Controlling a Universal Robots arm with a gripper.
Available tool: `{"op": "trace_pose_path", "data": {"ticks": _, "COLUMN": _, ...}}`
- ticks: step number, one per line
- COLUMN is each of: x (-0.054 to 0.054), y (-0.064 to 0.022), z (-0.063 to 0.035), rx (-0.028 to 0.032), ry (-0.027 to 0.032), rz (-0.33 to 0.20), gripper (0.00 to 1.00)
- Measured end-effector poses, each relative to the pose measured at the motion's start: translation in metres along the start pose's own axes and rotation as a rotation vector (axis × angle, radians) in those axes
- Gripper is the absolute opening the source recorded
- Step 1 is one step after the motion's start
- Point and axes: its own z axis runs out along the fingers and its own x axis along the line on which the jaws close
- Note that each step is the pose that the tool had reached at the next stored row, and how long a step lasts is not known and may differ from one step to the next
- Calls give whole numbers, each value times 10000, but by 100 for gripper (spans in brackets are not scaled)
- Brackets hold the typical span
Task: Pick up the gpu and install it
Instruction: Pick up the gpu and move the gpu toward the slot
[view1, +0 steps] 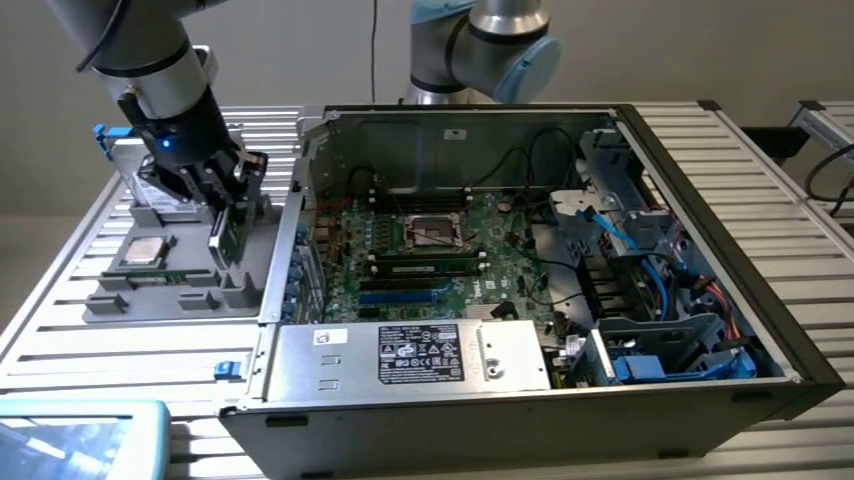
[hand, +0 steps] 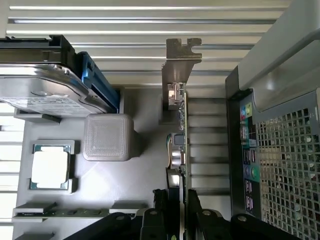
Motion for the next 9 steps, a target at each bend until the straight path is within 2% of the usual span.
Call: {"op": "trace_pose_path", "data": {"ticks": 9, "x": -1, "y": 63, "z": -405, "rx": 1, "ry": 1, "rz": 0, "gripper": 28}}
